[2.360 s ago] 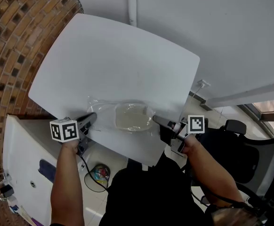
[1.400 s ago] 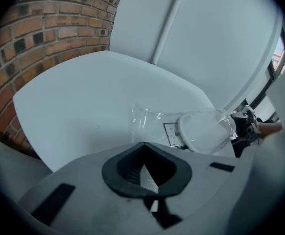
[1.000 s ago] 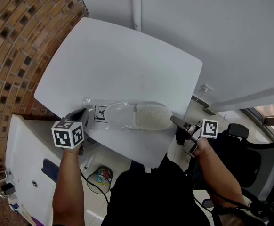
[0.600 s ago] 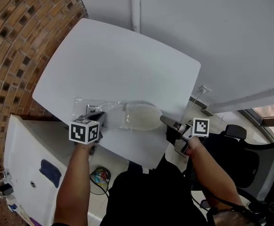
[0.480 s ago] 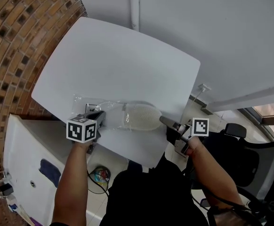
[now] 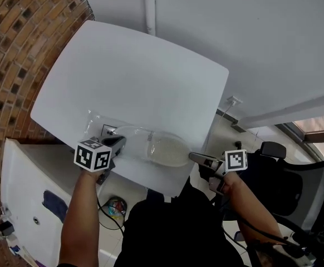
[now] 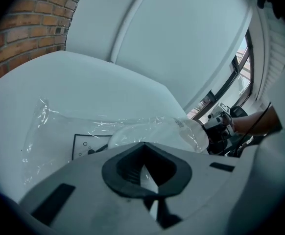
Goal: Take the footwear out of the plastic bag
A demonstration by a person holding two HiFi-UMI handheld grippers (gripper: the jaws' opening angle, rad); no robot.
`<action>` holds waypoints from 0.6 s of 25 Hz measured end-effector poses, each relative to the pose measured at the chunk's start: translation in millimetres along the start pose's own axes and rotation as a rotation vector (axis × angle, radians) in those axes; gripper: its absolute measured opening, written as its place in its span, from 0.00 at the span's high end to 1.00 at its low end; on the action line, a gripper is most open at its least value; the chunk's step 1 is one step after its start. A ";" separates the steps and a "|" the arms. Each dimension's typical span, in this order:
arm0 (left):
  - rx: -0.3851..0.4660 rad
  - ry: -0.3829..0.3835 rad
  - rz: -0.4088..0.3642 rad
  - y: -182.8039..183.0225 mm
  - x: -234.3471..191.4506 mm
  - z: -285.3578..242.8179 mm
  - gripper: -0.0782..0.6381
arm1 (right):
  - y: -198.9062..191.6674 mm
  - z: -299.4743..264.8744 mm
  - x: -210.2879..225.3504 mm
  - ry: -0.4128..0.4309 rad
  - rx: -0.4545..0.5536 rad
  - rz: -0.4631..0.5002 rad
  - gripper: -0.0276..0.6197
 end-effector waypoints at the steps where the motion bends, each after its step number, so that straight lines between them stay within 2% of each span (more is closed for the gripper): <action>1: 0.000 -0.002 0.002 0.7 0.6 -0.8 0.88 | -0.5 1.4 0.0 0.012 0.008 0.003 0.87; 2: -0.002 -0.007 0.007 0.9 0.6 -1.3 0.88 | -1.5 2.2 0.2 0.027 0.013 0.003 0.84; 5: 0.004 -0.052 0.045 0.0 -2.2 -1.7 0.88 | -5.0 2.2 4.5 0.095 0.031 -0.033 0.64; 6: 0.013 -0.073 0.063 -0.2 -3.5 -1.8 0.88 | -5.5 2.4 6.4 0.122 0.047 -0.055 0.61; 10: 0.048 -0.134 0.111 -1.0 -6.8 -1.7 0.88 | -1.7 1.9 7.7 0.175 0.098 -0.089 0.62; 15: 0.054 -0.153 0.119 -1.4 -7.6 -2.4 0.88 | 11.6 -15.0 -0.3 0.167 0.048 -0.033 0.63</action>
Point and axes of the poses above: the fingertips, and each gripper's own axes: z backward along the fingers, x to its right, y out of its top, the point moved 5 cm from there along z, backward along the fingers, and after that the axes turned 15 degrees about -x, right-handed, at the moved point
